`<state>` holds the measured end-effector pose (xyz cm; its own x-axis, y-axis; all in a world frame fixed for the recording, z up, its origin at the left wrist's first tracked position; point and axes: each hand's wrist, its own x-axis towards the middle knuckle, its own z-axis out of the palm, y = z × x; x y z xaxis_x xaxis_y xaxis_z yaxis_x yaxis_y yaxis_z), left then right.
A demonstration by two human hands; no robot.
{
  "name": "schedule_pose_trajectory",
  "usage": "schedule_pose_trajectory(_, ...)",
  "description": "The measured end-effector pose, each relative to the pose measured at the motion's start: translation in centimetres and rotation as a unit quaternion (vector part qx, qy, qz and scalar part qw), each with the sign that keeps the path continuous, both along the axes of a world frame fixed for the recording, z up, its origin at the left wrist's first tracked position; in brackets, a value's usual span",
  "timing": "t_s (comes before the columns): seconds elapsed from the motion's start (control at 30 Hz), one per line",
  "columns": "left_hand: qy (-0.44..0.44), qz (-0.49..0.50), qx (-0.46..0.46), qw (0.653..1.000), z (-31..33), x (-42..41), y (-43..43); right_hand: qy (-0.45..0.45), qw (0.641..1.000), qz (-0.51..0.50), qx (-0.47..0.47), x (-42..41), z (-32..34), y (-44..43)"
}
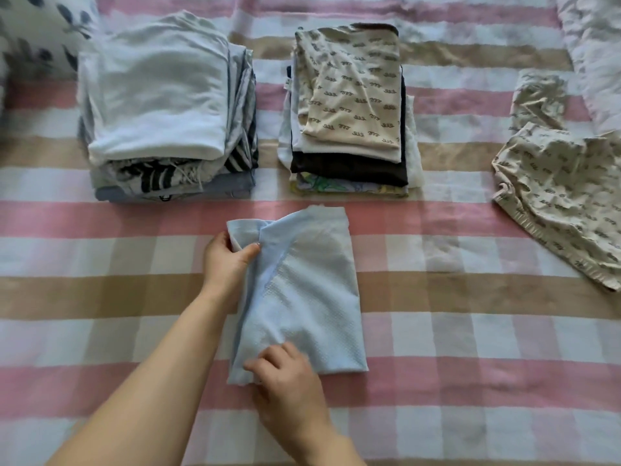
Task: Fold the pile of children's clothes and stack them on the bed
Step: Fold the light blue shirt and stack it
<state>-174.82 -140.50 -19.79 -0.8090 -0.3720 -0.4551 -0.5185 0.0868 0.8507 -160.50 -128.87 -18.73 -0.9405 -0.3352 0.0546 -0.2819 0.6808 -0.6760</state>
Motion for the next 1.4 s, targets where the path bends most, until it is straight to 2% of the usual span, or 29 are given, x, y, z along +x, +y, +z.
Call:
schedule_pose_trajectory(0.07,0.043,-0.016,-0.105,0.993,-0.1,1.4,-0.2,-0.014,0.995,-0.084,-0.061,-0.7,0.2,1.3)
schedule_pose_trajectory(0.13,0.036,-0.01,-0.153,0.988,-0.3,3.6,-0.3,-0.02,0.97,-0.231,-0.078,-2.0,0.2,3.2)
schedule_pose_trajectory(0.2,-0.011,-0.023,-0.164,0.986,-0.5,5.9,-0.2,-0.078,0.937,-0.337,-0.049,-3.7,-0.2,5.0)
schedule_pose_trajectory(0.27,-0.055,-0.044,-0.158,0.985,-0.7,7.6,-0.1,-0.174,0.905,-0.385,-0.041,-5.2,-0.7,6.2)
schedule_pose_trajectory(0.33,-0.087,-0.05,-0.145,0.984,-0.9,7.9,-0.1,-0.223,0.884,-0.406,-0.067,-6.2,-1.1,6.8)
schedule_pose_trajectory(0.4,-0.111,-0.045,-0.123,0.985,-0.7,7.4,-0.2,-0.252,0.869,-0.412,-0.105,-6.9,-1.2,6.9)
schedule_pose_trajectory(0.57,-0.117,-0.074,0.01,0.99,0.2,7.6,0.1,-0.328,0.851,-0.372,-0.171,-7.2,-1.4,6.8)
schedule_pose_trajectory(0.8,-0.123,-0.084,0.023,0.989,1.7,8.6,2.2,-0.346,0.835,-0.364,-0.223,-6.2,-0.6,7.5)
schedule_pose_trajectory(0.97,-0.094,-0.081,0.078,0.989,5.7,7.8,3.5,-0.313,0.838,-0.355,-0.271,-7.3,2.8,8.8)
schedule_pose_trajectory(1.13,-0.015,-0.072,0.062,0.995,11.2,3.1,4.7,-0.277,0.859,-0.318,-0.291,-11.8,8.8,10.5)
schedule_pose_trajectory(1.4,0.144,-0.107,0.05,0.983,18.3,-12.5,6.8,-0.098,0.898,-0.278,-0.327,-26.5,16.8,13.0)
